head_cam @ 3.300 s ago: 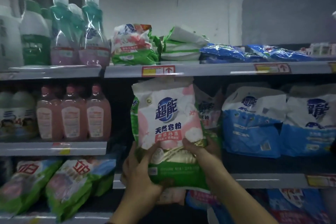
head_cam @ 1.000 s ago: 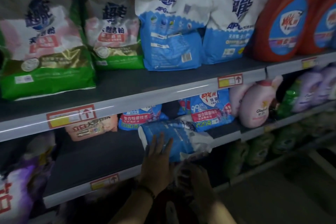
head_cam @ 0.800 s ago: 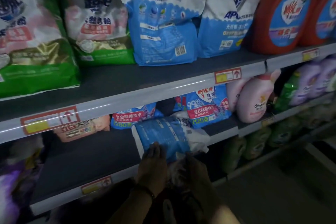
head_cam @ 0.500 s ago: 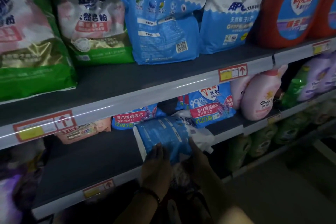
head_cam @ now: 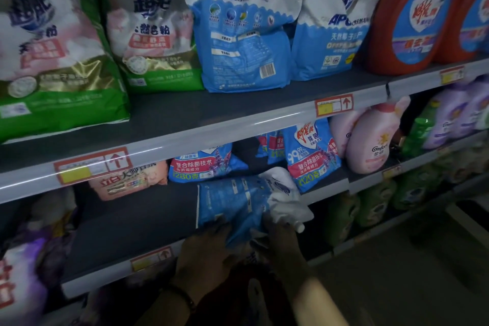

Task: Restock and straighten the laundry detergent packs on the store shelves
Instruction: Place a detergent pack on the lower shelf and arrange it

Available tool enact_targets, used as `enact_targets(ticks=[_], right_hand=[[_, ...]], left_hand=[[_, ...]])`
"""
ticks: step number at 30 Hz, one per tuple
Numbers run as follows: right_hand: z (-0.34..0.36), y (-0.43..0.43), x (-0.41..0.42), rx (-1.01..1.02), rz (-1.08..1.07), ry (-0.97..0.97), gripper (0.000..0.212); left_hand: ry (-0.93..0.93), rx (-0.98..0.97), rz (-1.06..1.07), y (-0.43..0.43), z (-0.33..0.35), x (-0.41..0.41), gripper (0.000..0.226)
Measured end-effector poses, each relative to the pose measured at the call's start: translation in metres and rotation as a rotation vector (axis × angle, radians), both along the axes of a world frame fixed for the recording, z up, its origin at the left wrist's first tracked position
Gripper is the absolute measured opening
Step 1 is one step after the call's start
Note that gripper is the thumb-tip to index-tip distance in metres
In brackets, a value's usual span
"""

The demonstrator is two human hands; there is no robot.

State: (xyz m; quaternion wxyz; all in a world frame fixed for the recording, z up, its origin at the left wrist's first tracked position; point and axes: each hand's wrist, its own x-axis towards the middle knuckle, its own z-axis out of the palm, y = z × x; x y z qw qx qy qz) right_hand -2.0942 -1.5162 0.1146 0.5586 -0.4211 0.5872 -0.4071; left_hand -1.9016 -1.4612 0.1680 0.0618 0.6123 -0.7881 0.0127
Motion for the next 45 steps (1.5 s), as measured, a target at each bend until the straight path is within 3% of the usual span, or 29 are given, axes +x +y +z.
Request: enact_targets(ticks=[1, 2, 3, 6, 7, 8, 9, 10, 12, 15, 19, 24, 28, 30, 33, 34, 37, 39, 41, 45], right_hand=[[0.007, 0.002, 0.005, 0.092, 0.062, 0.017, 0.065], [-0.007, 0.001, 0.007, 0.046, 0.106, 0.119, 0.082], [-0.007, 0.004, 0.010, 0.008, 0.091, 0.266, 0.089], [0.032, 0.023, 0.024, -0.086, 0.123, 0.237, 0.101], [0.049, 0.036, 0.031, -0.120, 0.071, 0.136, 0.100], [0.067, 0.043, 0.037, -0.042, -0.017, -0.104, 0.088], [0.078, 0.049, 0.039, 0.051, -0.109, -0.345, 0.067], [0.090, 0.055, 0.039, 0.060, -0.159, -0.464, 0.046], [0.112, 0.069, 0.039, -0.002, -0.216, -0.497, 0.026], [0.148, 0.085, 0.030, -0.145, -0.239, -0.417, 0.010], [0.204, 0.107, 0.010, -0.230, -0.133, -0.299, 0.019], [0.271, 0.144, -0.040, -0.324, -0.048, -0.347, 0.022], [0.325, 0.161, -0.050, -0.422, -0.006, -0.464, 0.022], [0.350, 0.158, -0.046, -0.468, 0.009, -0.520, 0.024], [0.374, 0.144, -0.040, -0.527, 0.024, -0.515, 0.027], [0.380, 0.138, -0.039, -0.544, 0.023, -0.501, 0.025], [0.396, 0.116, -0.040, -0.575, 0.008, -0.436, 0.019], [0.403, 0.097, -0.040, -0.591, -0.020, -0.317, 0.019], [0.412, 0.076, -0.037, -0.588, -0.044, -0.198, 0.017], [0.434, 0.030, -0.024, -0.599, -0.099, -0.160, 0.018]], left_hand=[[-0.003, -0.016, -0.005, 0.006, -0.001, 0.008, 0.074], [-0.001, -0.029, 0.000, 0.011, 0.001, 0.014, 0.077], [-0.005, -0.069, 0.003, 0.015, 0.002, 0.018, 0.077], [-0.020, -0.153, 0.083, 0.032, 0.016, 0.020, 0.067], [0.016, -0.184, 0.106, 0.039, 0.021, 0.020, 0.060], [0.090, -0.220, 0.119, 0.045, 0.024, 0.021, 0.052], [0.213, -0.240, 0.133, 0.050, 0.028, 0.022, 0.043], [0.382, -0.214, 0.151, 0.054, 0.035, 0.025, 0.038], [0.725, -0.101, 0.194, 0.057, 0.048, 0.030, 0.033], [0.968, 0.000, 0.254, 0.059, 0.063, 0.032, 0.025], [1.082, 0.133, 0.201, 0.066, 0.084, 0.023, 0.020], [1.413, 0.474, 0.184, 0.082, 0.108, -0.005, 0.051], [1.649, 0.829, -0.033, 0.095, 0.120, -0.026, 0.059], [1.739, 0.871, -0.164, 0.098, 0.128, -0.028, 0.060], [1.847, 0.712, -0.173, 0.089, 0.142, -0.025, 0.084], [1.866, 0.657, -0.162, 0.085, 0.150, -0.025, 0.083], [1.877, 0.472, -0.099, 0.067, 0.184, -0.018, 0.045], [1.810, 0.288, -0.040, 0.050, 0.207, -0.003, 0.040], [1.679, 0.181, -0.044, 0.035, 0.234, 0.011, 0.052], [1.456, 0.042, -0.110, -0.001, 0.282, 0.032, 0.039]])
